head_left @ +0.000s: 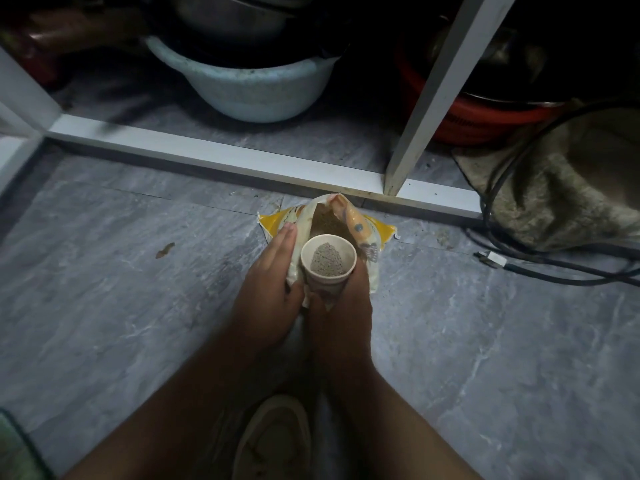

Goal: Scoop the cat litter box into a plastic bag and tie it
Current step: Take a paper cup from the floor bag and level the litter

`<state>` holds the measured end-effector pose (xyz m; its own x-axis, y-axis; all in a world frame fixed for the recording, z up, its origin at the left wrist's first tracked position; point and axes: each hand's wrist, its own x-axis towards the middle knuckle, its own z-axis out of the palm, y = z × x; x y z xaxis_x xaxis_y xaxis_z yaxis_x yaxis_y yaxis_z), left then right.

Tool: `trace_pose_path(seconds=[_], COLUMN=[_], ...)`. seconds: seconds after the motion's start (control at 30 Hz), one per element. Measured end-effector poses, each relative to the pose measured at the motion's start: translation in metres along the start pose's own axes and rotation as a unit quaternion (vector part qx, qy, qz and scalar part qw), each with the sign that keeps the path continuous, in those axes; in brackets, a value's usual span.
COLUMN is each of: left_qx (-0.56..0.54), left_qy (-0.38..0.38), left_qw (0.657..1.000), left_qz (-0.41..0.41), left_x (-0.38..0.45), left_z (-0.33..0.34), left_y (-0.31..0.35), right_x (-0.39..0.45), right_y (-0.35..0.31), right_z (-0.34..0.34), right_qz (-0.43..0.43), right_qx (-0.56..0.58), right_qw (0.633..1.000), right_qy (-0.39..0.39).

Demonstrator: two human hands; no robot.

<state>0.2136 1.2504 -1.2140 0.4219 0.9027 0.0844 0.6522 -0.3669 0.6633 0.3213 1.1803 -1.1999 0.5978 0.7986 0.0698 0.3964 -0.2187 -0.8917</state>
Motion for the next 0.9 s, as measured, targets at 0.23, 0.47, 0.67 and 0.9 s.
trace_pose_path(seconds=[0.23,0.47,0.67,0.9], left_qx=[0.048,0.066,0.023,0.043], left_qy=[0.033,0.027,-0.002,-0.073], left_qw=[0.997,0.991,0.979,0.961], left_qz=[0.051,0.111,0.200,0.262], left_x=[0.001,0.002,0.017,0.022], left_z=[0.002,0.004,0.023,0.051], left_y=[0.021,0.049,0.096,0.151], right_x=[-0.002,-0.001,0.008,0.018], right_y=[-0.004,-0.015,-0.018,-0.013], right_z=[-0.020,-0.050,-0.090,-0.152], right_qz=[0.018,0.037,0.062,0.127], right_qx=[0.000,0.029,0.076,0.061], right_qw=[1.000,0.998,0.987,0.973], right_qy=[-0.006,0.031,0.127,0.182])
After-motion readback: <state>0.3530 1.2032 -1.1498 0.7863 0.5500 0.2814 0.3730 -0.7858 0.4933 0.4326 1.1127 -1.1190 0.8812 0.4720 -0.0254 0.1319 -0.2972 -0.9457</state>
